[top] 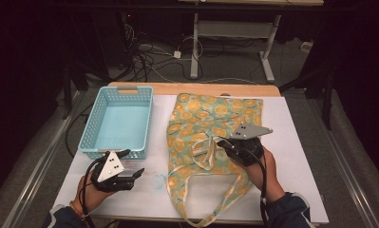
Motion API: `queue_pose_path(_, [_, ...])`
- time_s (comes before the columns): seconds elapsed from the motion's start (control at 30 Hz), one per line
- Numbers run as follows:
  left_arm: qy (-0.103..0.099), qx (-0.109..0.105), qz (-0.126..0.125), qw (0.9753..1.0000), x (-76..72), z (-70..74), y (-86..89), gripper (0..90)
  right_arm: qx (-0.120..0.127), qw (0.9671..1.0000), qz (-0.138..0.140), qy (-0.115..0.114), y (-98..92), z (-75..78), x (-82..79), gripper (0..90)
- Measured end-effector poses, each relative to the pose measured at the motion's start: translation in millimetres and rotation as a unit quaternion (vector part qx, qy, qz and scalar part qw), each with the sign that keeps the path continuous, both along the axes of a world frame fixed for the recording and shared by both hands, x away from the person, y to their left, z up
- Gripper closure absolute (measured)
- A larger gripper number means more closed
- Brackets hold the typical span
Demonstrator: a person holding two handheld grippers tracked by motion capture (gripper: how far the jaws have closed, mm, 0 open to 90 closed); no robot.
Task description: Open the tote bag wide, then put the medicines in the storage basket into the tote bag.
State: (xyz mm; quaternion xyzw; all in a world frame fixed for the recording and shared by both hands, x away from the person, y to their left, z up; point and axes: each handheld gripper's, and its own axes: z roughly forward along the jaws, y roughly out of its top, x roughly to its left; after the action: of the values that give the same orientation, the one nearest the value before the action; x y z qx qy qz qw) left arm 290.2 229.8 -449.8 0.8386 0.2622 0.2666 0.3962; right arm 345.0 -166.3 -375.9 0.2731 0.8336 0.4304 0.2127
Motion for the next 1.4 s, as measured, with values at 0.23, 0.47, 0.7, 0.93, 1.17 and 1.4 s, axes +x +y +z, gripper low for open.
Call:
queue_pose_path(0.23, [-0.004,0.013,0.003,0.9999,-3.7,-1.6,1.3,23.2,-0.007,1.0,0.007,0.002,-5.7,-2.1,-11.3,89.6])
queue_pose_path(0.47, [-0.001,0.01,-0.007,0.9999,-6.0,-2.7,-3.9,23.2,-0.021,0.9995,0.017,0.015,-5.7,-13.1,-19.9,89.5])
queue_pose_path(0.7, [0.003,0.013,-0.031,0.9994,-5.7,-3.7,-17.2,23.2,-0.035,0.9981,0.029,0.041,-4.5,-31.0,-26.3,89.5])
queue_pose_path(0.93, [0.013,0.025,-0.073,0.9969,-6.1,-9.9,-49.2,23.1,-0.05,0.9973,0.032,0.045,-9.5,-39.0,-34.3,88.0])
queue_pose_path(1.17, [0.036,0.045,-0.087,0.9945,7.2,-23.4,-82.2,23.2,-0.052,0.9961,0.039,0.06,-16.8,-49.3,-42.4,78.3])
queue_pose_path(1.4, [0.033,0.07,-0.071,0.9945,21.7,-34.6,-105.7,23.2,-0.059,0.9941,0.064,0.065,-16.8,-57.5,-54.2,74.5])
